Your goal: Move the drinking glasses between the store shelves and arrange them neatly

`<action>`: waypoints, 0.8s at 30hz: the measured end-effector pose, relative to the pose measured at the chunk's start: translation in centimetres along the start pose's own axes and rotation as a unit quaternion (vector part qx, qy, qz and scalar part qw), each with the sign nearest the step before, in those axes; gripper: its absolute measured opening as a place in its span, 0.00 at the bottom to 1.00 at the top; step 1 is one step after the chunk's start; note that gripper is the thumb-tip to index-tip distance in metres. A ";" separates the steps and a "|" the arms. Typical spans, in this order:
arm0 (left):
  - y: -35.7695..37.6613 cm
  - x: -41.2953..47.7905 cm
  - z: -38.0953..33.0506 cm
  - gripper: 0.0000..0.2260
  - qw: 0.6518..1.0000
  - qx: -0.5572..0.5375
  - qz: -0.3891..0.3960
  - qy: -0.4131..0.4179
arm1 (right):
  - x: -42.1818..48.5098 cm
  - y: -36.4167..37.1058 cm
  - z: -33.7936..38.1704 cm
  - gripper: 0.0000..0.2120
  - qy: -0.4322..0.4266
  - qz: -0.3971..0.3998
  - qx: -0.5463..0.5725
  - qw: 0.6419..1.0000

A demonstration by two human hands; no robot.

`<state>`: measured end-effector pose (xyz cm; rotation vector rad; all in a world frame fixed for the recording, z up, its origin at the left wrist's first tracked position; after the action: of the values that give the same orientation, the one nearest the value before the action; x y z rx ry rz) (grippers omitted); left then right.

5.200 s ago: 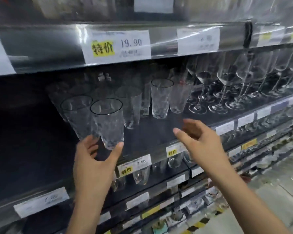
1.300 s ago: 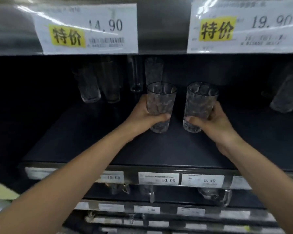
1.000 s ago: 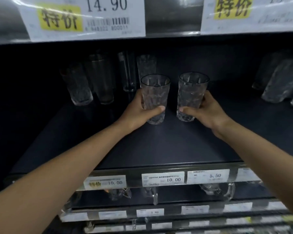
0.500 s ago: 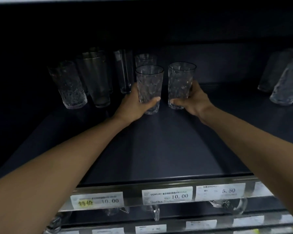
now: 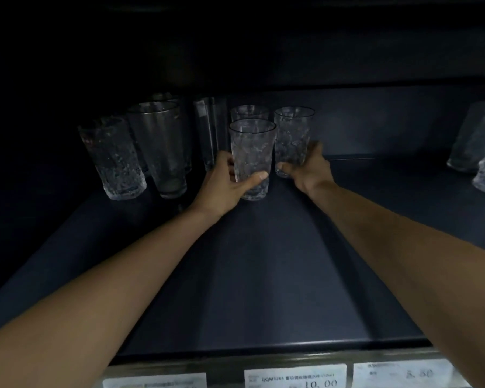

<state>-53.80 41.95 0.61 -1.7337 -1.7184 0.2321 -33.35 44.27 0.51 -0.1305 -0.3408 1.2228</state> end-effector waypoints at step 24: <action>-0.1 0.4 0.4 0.15 0.999 -0.031 -0.017 0.007 | 0.8 0.2 -0.5 0.24 -0.028 -0.023 -0.060 0.998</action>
<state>-54.08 42.49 0.50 -1.7456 -1.7604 0.1529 -33.11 45.09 0.14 -0.1922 -0.4640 1.1620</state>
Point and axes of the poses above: each hand's wrist, its own x-axis towards the middle knuckle, its own y-axis out of the palm, z = x × y, the point moved 7 cm from there along x, towards the middle knuckle, and after that the axes turned 9 degrees about x, right-handed, at the moved point
